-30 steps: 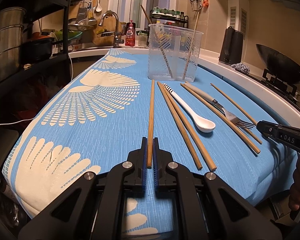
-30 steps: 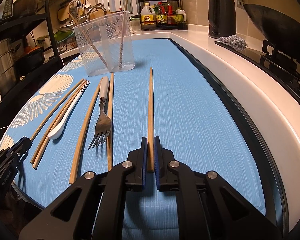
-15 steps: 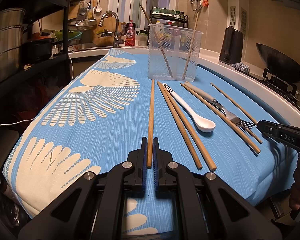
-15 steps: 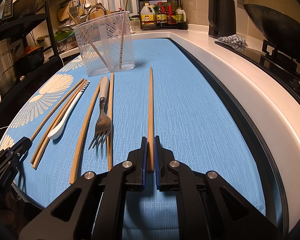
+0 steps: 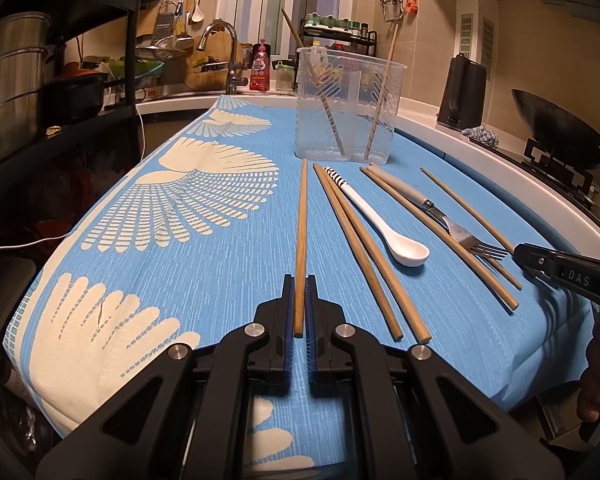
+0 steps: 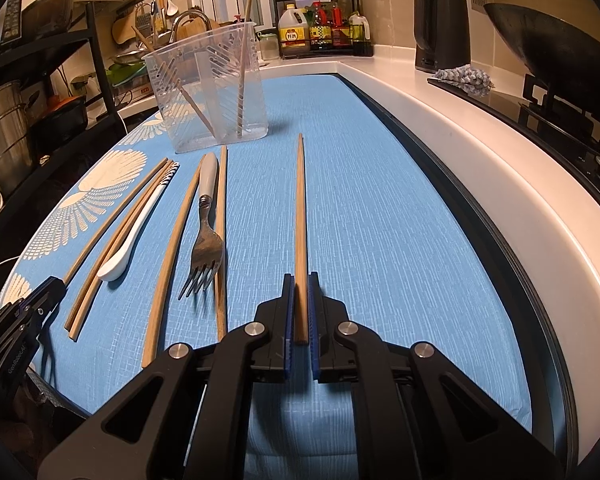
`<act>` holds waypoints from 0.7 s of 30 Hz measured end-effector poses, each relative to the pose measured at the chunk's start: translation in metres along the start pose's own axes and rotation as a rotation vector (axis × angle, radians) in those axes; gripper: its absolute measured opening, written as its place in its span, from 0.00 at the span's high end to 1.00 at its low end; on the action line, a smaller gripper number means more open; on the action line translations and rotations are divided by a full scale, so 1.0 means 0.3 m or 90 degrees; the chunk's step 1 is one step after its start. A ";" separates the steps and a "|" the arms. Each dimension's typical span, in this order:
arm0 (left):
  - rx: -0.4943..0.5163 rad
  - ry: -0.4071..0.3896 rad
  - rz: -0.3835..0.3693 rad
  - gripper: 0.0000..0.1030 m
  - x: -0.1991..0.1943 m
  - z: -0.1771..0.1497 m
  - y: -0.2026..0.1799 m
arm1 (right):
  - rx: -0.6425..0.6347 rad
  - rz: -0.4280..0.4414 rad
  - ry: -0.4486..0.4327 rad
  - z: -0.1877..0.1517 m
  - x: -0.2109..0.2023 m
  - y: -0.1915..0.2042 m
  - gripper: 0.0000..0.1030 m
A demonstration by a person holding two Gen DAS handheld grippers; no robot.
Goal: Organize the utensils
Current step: 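Hold the chopsticks in both tools and begin lifting them off the cloth, then raise the chopsticks upright with both tools and move them over the container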
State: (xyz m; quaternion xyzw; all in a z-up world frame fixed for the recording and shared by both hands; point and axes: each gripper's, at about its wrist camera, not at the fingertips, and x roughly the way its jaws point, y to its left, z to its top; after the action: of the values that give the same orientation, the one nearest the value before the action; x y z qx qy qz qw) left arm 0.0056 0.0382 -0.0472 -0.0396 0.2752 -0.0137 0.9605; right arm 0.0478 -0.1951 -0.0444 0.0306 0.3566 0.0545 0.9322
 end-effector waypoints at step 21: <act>0.001 -0.070 -0.012 0.95 -0.124 0.067 0.012 | -0.002 -0.001 -0.075 0.062 -0.168 0.012 0.94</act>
State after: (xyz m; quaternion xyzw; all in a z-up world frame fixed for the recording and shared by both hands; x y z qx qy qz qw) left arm -0.0153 0.0450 -0.0108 -0.0424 0.2220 -0.0209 0.9739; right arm 0.0226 -0.1980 0.0033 0.0321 0.3009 0.0523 0.9517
